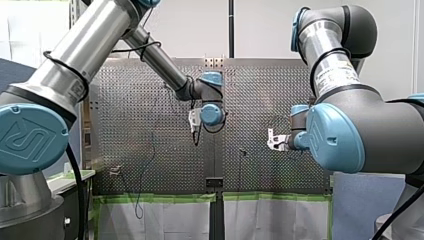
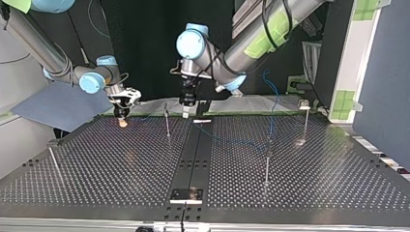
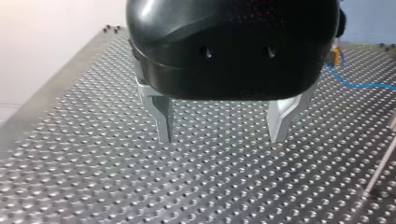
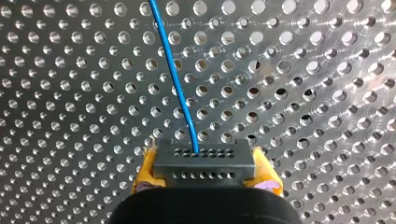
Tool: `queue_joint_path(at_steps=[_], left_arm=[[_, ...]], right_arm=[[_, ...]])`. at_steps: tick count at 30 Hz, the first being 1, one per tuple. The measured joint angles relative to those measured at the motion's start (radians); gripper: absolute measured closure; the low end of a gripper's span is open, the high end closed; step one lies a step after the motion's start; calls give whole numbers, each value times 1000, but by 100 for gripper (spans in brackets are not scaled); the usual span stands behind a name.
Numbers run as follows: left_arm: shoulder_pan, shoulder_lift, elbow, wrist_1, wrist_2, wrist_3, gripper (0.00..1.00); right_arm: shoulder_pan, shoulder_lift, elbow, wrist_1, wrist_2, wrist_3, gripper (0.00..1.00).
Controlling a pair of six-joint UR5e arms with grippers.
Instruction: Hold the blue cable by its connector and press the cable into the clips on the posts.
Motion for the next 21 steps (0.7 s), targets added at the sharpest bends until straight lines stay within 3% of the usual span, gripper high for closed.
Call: queue_joint_path(at_steps=[15, 21], left_arm=[[-11, 154, -154, -11, -17, -13, 0], [-14, 210, -210, 19, -10, -50, 0]], right_arm=[[-5, 0, 0, -2, 0, 0, 100], [-5, 0, -8, 1, -1, -5, 100]])
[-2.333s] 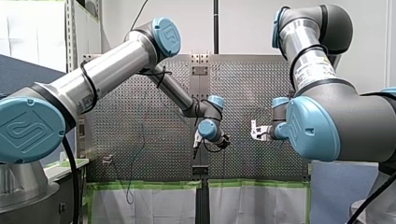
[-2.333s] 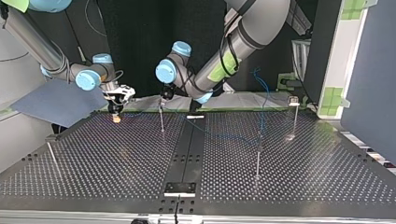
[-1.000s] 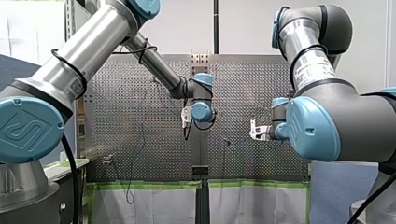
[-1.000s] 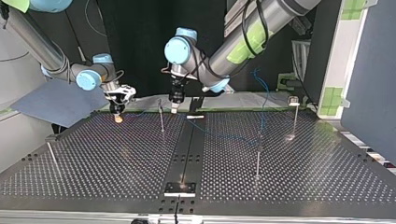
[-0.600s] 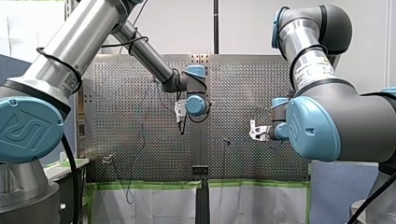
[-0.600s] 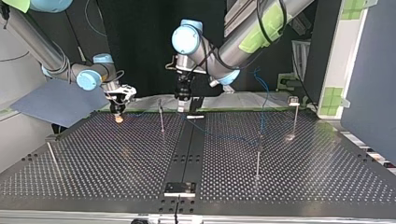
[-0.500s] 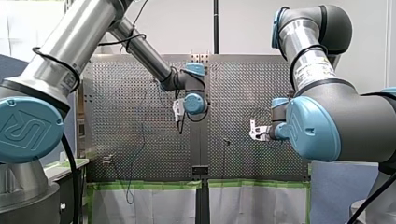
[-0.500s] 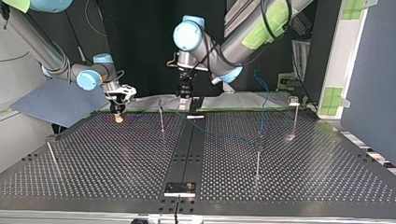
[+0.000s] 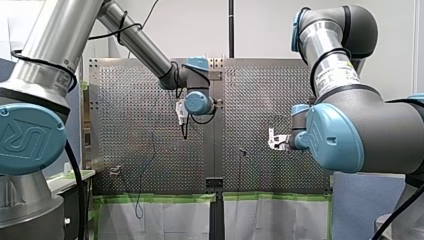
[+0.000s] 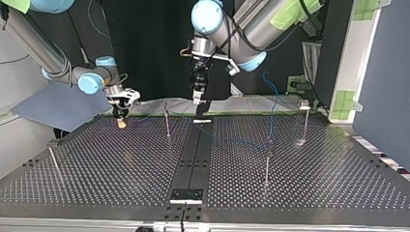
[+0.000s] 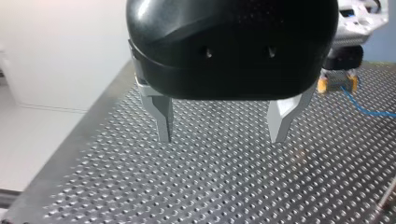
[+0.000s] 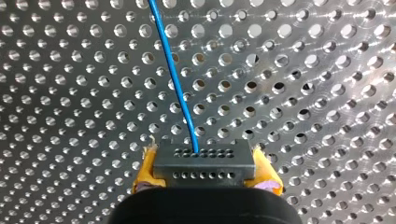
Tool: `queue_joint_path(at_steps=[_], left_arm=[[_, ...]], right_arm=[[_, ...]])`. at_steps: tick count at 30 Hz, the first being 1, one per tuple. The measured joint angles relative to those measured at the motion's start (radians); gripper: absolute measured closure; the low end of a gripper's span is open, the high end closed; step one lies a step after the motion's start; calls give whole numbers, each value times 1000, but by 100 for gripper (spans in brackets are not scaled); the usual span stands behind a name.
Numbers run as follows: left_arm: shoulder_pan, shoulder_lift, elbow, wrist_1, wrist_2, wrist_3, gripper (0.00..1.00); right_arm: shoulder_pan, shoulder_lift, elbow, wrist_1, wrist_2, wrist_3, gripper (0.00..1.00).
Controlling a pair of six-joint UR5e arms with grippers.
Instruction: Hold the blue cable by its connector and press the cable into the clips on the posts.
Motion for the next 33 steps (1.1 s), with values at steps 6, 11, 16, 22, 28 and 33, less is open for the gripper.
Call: queue_joint_path(at_steps=[6, 11, 16, 22, 28, 33], left_arm=[[4, 60, -60, 0, -18, 11, 0], [5, 104, -105, 28, -14, 0, 0], [12, 139, -145, 22, -13, 18, 0], [11, 181, -200, 38, -18, 27, 0], [19, 186, -256, 10, -22, 57, 0], [22, 224, -303, 35, -43, 57, 0]], right_arm=[[4, -2, -34, 31, 4, -36, 100], [1, -24, -49, 76, 22, -81, 100], [3, -69, -51, 96, 32, -95, 100], [5, -125, -51, 100, 44, -102, 100], [8, -153, -51, 97, 39, -96, 100], [10, -157, -51, 99, 36, -94, 100]])
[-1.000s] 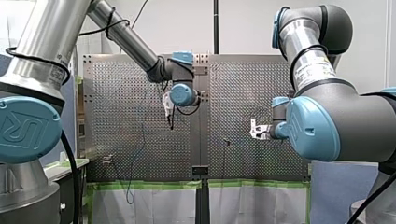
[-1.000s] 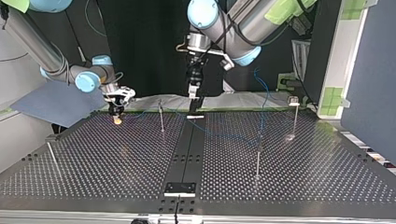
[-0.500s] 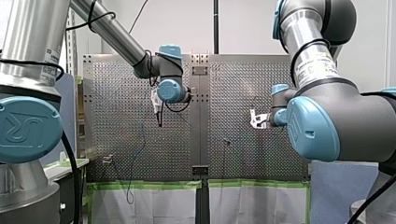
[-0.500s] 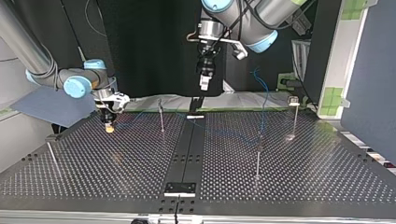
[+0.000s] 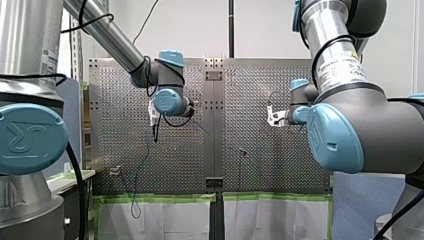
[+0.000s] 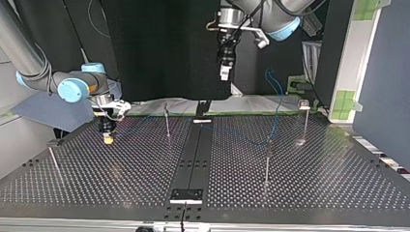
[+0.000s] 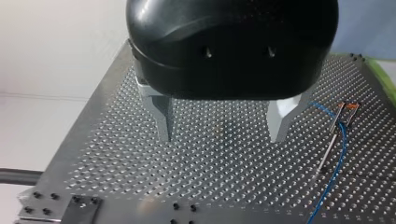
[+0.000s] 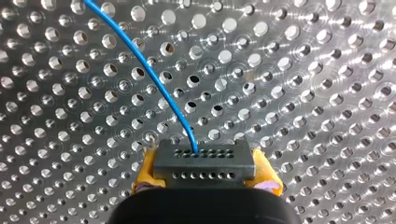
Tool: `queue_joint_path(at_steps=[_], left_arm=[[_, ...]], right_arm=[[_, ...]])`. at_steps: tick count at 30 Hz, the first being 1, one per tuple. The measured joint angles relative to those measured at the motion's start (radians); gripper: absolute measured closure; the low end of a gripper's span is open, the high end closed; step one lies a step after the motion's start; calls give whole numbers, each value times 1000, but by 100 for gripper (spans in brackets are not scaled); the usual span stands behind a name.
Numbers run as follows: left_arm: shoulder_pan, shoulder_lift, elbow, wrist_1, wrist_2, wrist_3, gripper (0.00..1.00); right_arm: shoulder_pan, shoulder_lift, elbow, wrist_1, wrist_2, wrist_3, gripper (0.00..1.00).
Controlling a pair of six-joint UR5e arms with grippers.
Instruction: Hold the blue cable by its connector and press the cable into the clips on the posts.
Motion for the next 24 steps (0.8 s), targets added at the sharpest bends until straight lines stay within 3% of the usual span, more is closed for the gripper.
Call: queue_joint_path(at_steps=[24], left_arm=[[2, 14, -19, 14, 2, 2, 0]], right_arm=[[1, 0, 0, 1, -1, 0, 100]])
